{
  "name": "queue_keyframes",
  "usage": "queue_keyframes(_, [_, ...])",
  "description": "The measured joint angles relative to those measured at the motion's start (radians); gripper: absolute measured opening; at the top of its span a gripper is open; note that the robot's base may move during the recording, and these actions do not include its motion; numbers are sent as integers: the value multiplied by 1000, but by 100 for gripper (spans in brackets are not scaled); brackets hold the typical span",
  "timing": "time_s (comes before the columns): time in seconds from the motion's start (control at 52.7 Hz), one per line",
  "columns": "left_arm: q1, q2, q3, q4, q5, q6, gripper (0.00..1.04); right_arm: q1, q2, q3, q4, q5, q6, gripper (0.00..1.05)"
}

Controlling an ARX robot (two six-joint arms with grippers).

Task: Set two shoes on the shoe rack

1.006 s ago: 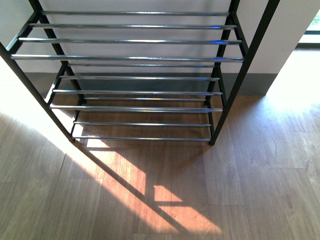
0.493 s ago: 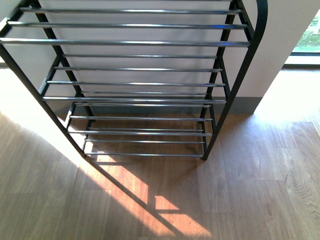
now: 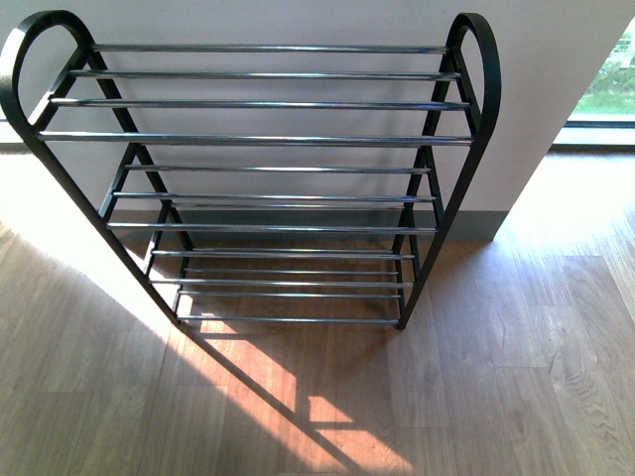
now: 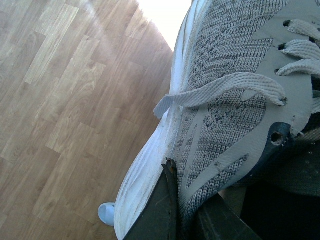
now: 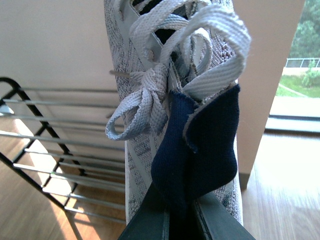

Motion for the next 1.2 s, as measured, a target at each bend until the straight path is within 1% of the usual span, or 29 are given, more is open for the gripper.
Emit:
queue_keyframes(0.076, [0, 0, 0, 0, 2, 0, 2, 91, 8, 86, -101, 78, 28, 2])
queue_keyframes(0.171, [0, 0, 0, 0, 1, 0, 2, 238, 88, 239, -305, 183, 80, 2])
queue_keyframes(0.228, [0, 0, 0, 0, 1, 0, 2, 296, 130, 302, -370, 220, 85, 2])
queue_keyframes(0.304, [0, 0, 0, 0, 2, 0, 2, 393, 203, 413, -462, 303, 105, 2])
queue_keyframes(0.398, [0, 0, 0, 0, 1, 0, 2, 481, 287, 535, -546, 380, 146, 2])
queue_keyframes(0.493, [0, 0, 0, 0, 1, 0, 2, 538, 362, 612, -582, 430, 179, 2])
queue_keyframes(0.55, [0, 0, 0, 0, 1, 0, 2, 578, 430, 667, -610, 476, 202, 2])
queue_keyframes(0.607, [0, 0, 0, 0, 2, 0, 2, 601, 491, 710, -624, 511, 211, 2])
queue_keyframes(0.702, [0, 0, 0, 0, 2, 0, 2, 614, 590, 784, -642, 560, 216, 2])
queue_keyframes(0.854, [0, 0, 0, 0, 1, 0, 2, 593, 780, 930, -679, 675, 208, 2])
queue_keyframes(1.044, [0, 0, 0, 0, 1, 0, 2, 564, 945, 1098, -769, 703, 233, 2])
queue_keyframes(1.195, [0, 0, 0, 0, 1, 0, 2, 554, 973, 1146, -791, 705, 240, 2])
